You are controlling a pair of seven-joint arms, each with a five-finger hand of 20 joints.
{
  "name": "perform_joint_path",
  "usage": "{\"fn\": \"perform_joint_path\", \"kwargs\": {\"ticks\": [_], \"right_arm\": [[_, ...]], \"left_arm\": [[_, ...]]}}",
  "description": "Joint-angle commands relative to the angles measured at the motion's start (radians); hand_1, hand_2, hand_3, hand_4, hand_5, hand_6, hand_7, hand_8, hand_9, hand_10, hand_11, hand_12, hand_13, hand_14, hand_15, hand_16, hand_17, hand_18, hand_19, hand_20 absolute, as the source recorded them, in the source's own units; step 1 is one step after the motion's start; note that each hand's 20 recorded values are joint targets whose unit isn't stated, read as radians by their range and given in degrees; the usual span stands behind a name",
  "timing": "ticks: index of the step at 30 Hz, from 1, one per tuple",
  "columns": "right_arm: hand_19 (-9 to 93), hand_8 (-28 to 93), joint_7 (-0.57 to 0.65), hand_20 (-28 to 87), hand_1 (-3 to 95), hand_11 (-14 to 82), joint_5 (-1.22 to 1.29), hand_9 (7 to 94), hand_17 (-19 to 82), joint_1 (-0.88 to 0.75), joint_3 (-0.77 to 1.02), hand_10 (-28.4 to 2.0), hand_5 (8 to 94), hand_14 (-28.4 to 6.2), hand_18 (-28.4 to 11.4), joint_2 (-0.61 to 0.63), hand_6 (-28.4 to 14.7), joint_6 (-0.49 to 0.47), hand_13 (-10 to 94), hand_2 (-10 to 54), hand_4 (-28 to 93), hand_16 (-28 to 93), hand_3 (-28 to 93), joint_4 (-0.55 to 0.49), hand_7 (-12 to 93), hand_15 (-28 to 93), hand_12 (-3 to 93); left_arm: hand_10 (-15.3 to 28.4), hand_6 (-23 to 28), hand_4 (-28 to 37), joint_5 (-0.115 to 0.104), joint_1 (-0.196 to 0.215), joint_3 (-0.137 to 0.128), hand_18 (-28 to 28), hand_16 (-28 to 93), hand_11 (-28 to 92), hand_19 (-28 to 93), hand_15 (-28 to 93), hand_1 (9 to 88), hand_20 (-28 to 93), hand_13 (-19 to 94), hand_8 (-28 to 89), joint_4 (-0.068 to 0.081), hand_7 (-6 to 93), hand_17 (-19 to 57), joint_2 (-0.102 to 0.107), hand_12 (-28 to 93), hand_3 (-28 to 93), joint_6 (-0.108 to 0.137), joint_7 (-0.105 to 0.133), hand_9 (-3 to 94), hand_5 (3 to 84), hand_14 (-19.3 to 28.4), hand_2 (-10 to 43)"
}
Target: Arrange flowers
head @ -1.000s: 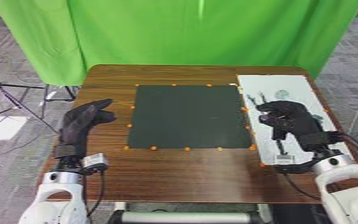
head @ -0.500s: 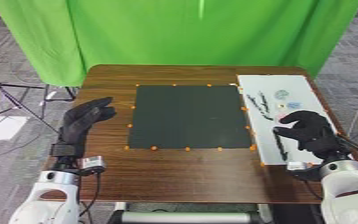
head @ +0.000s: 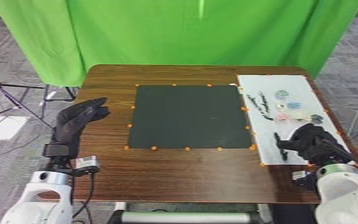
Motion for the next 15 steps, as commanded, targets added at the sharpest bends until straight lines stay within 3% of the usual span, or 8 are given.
{"fn": "perform_joint_path", "kwargs": {"ticks": [1,12,15], "right_arm": [[93,-3,0.057,59,39.9,48.6,-0.006,81.2,72,0.009,-0.001,-13.0,72.1,-3.0,-9.9,0.006,-4.5,-0.112,91,-9.5,-19,36,51,0.024,29,66,39.2],[93,-2,0.071,58,40.2,48.3,0.014,82.8,73,0.053,-0.05,-12.9,73.3,-2.7,-9.2,-0.005,-4.6,-0.142,92,-9.5,-17,37,50,0.062,31,65,38.6],[93,-2,0.078,58,40.3,48.2,0.015,83.1,73,0.067,-0.066,-12.9,73.6,-2.7,-9.1,-0.006,-4.6,-0.159,93,-9.5,-17,37,49,0.066,32,65,38.3]], "left_arm": [[14.2,3.8,-15.2,0.01,0.017,-0.008,14.7,2,24,14,26,30.0,21,43,-6,-0.011,15.1,8.8,0.009,15,61,-0.018,-0.015,51.5,49.6,18.9,-4.2],[14.2,3.9,-15.0,0.008,0.02,-0.006,14.6,2,25,14,26,30.2,21,43,-6,-0.015,15.1,8.7,0.012,15,61,-0.018,-0.028,51.4,49.9,18.9,-4.2],[14.2,4.0,-15.0,0.01,0.02,-0.01,14.6,2,25,14,26,30.2,21,43,-6,-0.013,15.1,8.6,0.01,15,61,-0.03,-0.031,51.4,50.0,18.9,-4.1]]}}
